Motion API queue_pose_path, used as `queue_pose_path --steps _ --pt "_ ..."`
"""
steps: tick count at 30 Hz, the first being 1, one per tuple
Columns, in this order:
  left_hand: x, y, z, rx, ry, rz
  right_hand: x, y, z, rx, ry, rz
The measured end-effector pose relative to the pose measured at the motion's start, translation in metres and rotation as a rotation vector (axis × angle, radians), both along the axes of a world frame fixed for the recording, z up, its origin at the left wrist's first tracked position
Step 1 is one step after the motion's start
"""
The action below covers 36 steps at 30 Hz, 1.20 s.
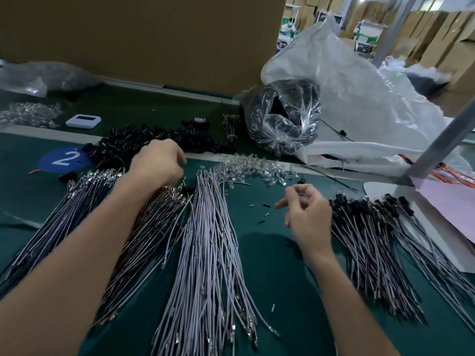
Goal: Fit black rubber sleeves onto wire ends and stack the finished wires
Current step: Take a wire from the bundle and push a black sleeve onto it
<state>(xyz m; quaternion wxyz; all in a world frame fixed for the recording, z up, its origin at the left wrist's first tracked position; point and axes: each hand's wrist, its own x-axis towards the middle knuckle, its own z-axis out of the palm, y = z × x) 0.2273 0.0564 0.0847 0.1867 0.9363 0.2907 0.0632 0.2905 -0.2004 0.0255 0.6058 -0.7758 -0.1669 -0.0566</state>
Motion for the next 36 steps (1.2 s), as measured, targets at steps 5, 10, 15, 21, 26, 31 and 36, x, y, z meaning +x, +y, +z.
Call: queue_pose_path --steps 5,10,15,21,26,31,36 --pt "0.004 -0.005 -0.015 -0.060 0.139 -0.164 -0.006 0.010 -0.008 -0.120 -0.222 0.005" --pt "0.006 -0.011 -0.025 0.017 0.021 -0.080 -0.007 0.011 -0.009 -0.116 -0.225 0.016" --pt "-0.009 -0.022 -0.028 -0.303 -0.547 -0.107 -0.008 0.010 -0.003 -0.073 -0.176 0.072" --pt "-0.032 -0.061 -0.038 -1.306 -0.790 -0.091 -0.019 0.011 0.006 -0.005 -0.116 0.243" --pt "-0.033 -0.079 -0.038 -1.387 -0.823 -0.084 -0.025 0.014 0.007 0.049 -0.078 0.246" --pt "-0.032 -0.086 -0.042 -1.357 -0.846 -0.039 -0.025 0.013 0.006 0.060 -0.040 0.241" --pt "-0.033 -0.086 -0.047 -1.355 -0.849 -0.080 -0.025 0.014 0.006 0.043 -0.042 0.241"
